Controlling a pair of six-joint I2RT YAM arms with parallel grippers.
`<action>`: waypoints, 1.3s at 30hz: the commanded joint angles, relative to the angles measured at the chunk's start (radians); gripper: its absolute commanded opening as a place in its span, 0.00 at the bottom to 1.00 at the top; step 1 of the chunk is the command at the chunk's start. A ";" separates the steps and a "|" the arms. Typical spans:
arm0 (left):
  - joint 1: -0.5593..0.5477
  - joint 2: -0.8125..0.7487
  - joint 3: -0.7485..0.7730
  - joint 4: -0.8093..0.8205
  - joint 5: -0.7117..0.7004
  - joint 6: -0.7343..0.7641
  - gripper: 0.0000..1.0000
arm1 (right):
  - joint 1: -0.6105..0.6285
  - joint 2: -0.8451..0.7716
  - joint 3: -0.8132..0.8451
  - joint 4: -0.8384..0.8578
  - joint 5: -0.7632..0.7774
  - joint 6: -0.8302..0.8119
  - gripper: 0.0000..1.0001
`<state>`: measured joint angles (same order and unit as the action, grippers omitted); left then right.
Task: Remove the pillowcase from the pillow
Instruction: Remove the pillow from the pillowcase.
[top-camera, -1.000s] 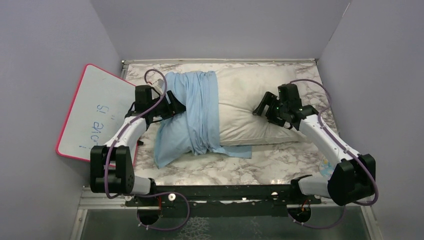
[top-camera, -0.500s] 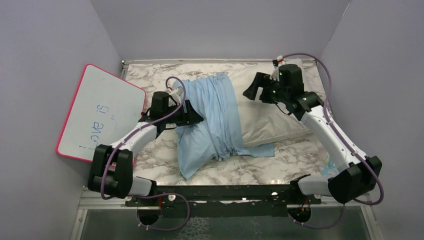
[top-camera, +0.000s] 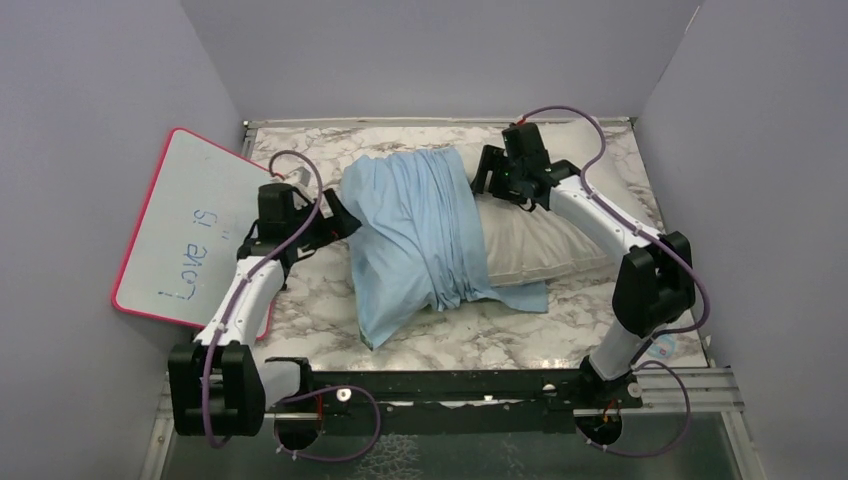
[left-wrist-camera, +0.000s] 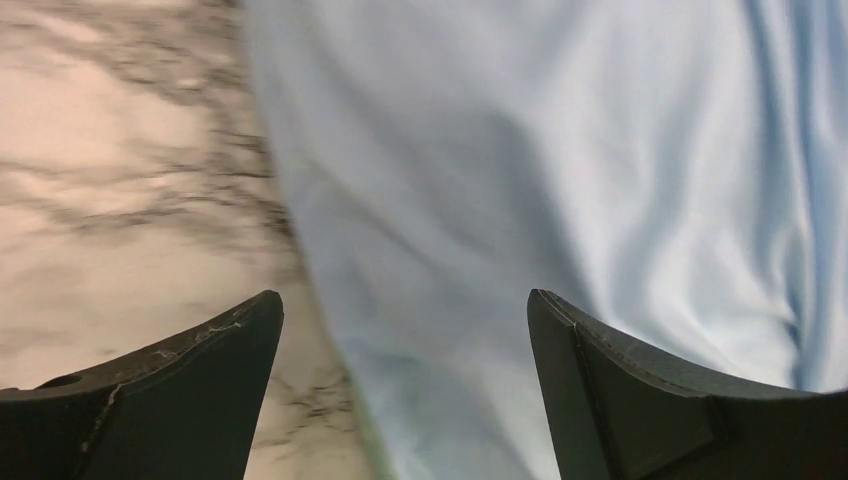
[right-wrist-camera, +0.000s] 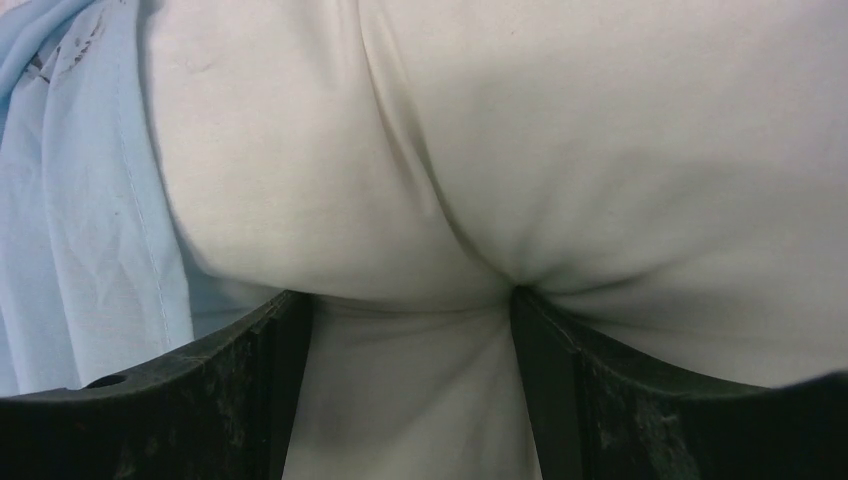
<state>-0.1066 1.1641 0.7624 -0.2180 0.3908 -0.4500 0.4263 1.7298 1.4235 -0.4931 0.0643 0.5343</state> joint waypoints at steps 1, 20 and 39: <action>0.187 0.023 -0.016 -0.065 0.030 0.002 0.94 | -0.010 0.051 -0.122 -0.145 0.029 0.042 0.77; 0.192 0.142 -0.371 0.649 0.316 -0.359 0.94 | -0.011 0.024 -0.203 -0.102 -0.085 0.056 0.78; 0.067 0.081 -0.339 0.623 0.155 -0.357 0.00 | -0.012 -0.004 -0.244 -0.092 -0.074 0.069 0.78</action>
<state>-0.0483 1.3392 0.4324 0.4725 0.6342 -0.8219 0.4118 1.6482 1.2690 -0.3305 -0.0120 0.5877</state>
